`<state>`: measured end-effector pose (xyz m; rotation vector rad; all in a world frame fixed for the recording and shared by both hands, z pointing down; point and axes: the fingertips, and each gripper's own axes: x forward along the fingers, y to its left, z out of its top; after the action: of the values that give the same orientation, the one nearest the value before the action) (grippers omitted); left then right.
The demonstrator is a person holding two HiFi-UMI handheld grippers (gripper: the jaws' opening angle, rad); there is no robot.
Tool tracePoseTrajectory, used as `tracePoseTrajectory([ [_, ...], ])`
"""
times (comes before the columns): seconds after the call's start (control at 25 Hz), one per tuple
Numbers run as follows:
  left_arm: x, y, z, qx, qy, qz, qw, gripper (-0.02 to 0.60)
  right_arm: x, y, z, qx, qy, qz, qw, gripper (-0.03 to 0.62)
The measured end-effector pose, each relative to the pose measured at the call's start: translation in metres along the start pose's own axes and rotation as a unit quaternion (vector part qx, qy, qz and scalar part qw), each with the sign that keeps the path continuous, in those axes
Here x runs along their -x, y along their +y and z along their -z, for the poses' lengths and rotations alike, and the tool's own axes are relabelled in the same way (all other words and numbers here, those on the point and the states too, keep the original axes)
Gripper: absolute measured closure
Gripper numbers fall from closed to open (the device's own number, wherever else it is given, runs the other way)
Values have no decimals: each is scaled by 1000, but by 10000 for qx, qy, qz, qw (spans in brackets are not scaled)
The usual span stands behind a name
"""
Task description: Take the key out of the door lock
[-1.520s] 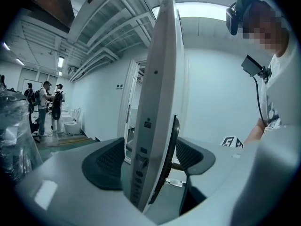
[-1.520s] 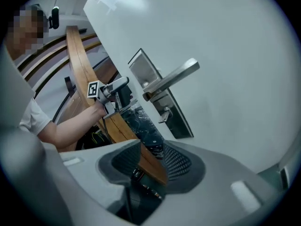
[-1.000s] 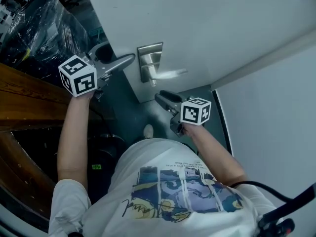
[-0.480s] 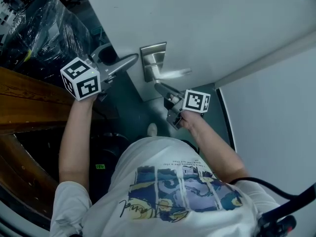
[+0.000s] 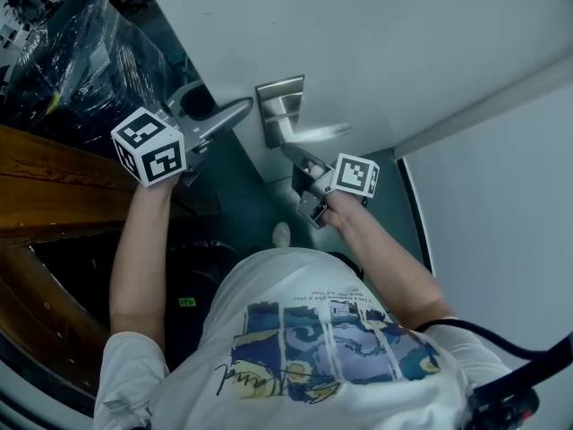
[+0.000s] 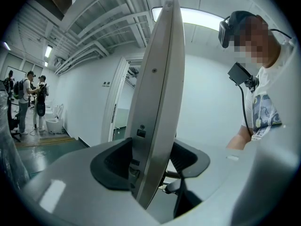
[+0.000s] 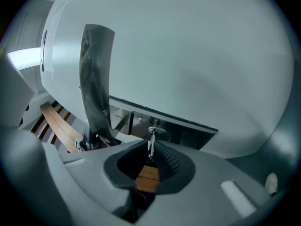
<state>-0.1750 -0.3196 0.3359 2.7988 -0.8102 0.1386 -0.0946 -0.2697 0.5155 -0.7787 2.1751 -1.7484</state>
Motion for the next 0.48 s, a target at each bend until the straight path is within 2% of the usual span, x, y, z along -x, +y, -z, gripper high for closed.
tracePoseTrajectory([
  [0.48, 1, 0, 0, -35, 47, -47, 10000, 333, 3, -2, 0, -690, -287, -83, 9972, 568],
])
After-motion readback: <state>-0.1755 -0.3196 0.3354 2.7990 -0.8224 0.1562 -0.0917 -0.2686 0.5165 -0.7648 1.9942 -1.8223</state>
